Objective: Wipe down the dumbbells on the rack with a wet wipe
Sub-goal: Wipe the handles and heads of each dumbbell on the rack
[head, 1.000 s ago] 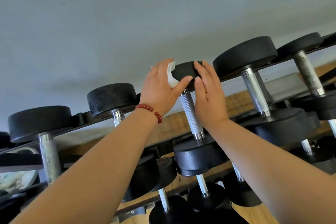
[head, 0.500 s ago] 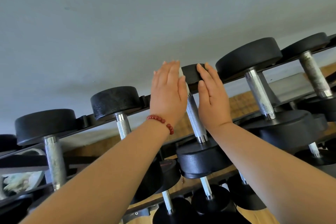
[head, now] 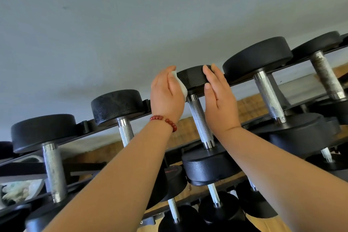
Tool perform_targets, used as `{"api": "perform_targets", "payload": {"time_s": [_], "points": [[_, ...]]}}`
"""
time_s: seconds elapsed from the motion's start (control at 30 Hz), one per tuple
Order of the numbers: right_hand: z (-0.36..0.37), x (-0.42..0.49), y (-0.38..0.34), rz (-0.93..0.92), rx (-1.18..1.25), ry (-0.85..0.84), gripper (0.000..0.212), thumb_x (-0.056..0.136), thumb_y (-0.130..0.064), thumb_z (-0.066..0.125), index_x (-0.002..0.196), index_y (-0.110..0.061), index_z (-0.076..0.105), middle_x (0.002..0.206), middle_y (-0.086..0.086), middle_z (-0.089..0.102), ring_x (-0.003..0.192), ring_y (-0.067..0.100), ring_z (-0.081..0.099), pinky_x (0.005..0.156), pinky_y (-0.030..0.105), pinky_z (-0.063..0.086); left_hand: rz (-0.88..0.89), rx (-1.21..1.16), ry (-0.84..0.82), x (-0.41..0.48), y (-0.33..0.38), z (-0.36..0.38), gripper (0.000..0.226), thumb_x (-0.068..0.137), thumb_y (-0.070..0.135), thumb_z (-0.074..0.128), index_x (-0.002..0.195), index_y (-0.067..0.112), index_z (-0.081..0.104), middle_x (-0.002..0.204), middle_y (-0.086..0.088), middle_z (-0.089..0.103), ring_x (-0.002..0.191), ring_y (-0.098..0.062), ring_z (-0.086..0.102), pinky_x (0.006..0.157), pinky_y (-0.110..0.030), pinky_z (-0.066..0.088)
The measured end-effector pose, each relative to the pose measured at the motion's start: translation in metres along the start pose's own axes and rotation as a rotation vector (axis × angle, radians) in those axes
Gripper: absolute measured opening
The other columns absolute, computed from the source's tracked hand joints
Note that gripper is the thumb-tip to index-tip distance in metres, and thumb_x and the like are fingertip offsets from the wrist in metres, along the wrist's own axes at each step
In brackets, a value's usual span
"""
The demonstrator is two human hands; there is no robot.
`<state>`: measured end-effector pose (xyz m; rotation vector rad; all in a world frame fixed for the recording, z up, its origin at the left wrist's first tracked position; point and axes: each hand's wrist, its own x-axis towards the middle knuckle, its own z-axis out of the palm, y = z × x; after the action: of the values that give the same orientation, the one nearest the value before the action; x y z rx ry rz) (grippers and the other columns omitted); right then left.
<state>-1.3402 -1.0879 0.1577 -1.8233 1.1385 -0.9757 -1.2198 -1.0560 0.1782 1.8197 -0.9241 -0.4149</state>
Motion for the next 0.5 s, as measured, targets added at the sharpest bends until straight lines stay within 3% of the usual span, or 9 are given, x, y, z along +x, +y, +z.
{"api": "perform_targets", "payload": {"time_s": [0.1, 0.2, 0.3, 0.43, 0.5], "points": [[0.001, -0.001, 0.001, -0.012, -0.015, 0.006, 0.041, 0.106, -0.022, 0.033, 0.146, -0.028, 0.04, 0.155, -0.009, 0.028, 0.133, -0.012, 0.019, 0.102, -0.003, 0.015, -0.175, -0.12, -0.027, 0.018, 0.002, -0.003, 0.036, 0.102, 0.026, 0.033, 0.119, 0.024, 0.065, 0.111, 0.011, 0.057, 0.113, -0.014, 0.052, 0.103, -0.042, 0.045], [0.003, -0.001, 0.001, -0.017, -0.045, 0.002, 0.042, 0.106, -0.024, 0.032, 0.148, -0.029, 0.038, 0.157, -0.008, 0.025, 0.135, -0.011, 0.016, 0.104, -0.003, 0.014, -0.037, -0.076, 0.047, 0.0, -0.001, 0.004, 0.037, 0.104, 0.022, 0.031, 0.129, 0.015, 0.058, 0.135, 0.002, 0.055, 0.13, -0.013, 0.044, 0.112, -0.031, 0.033], [0.003, -0.001, 0.0, -0.011, -0.065, -0.02, 0.043, 0.106, -0.025, 0.032, 0.149, -0.031, 0.035, 0.159, -0.008, 0.022, 0.137, -0.009, 0.013, 0.104, -0.001, 0.013, 0.038, -0.028, 0.077, -0.011, -0.006, 0.007, 0.037, 0.105, 0.024, 0.029, 0.13, 0.016, 0.055, 0.131, 0.003, 0.053, 0.124, -0.009, 0.045, 0.106, -0.026, 0.036], [0.001, -0.001, -0.003, 0.012, -0.036, -0.019, 0.043, 0.106, -0.024, 0.033, 0.149, -0.031, 0.036, 0.159, -0.009, 0.022, 0.136, -0.01, 0.014, 0.106, 0.002, 0.014, -0.25, -0.268, 0.05, 0.008, -0.006, 0.0, 0.034, 0.1, 0.031, 0.035, 0.112, 0.027, 0.066, 0.109, 0.009, 0.062, 0.106, -0.013, 0.056, 0.097, -0.045, 0.05], [0.002, -0.001, -0.004, 0.018, -0.018, -0.018, 0.043, 0.106, -0.023, 0.033, 0.148, -0.03, 0.036, 0.159, -0.009, 0.022, 0.138, -0.009, 0.014, 0.109, 0.009, 0.016, -0.256, -0.274, 0.072, 0.004, -0.004, 0.001, 0.036, 0.101, 0.034, 0.033, 0.12, 0.027, 0.063, 0.118, 0.006, 0.061, 0.112, -0.013, 0.055, 0.099, -0.046, 0.048]]}}
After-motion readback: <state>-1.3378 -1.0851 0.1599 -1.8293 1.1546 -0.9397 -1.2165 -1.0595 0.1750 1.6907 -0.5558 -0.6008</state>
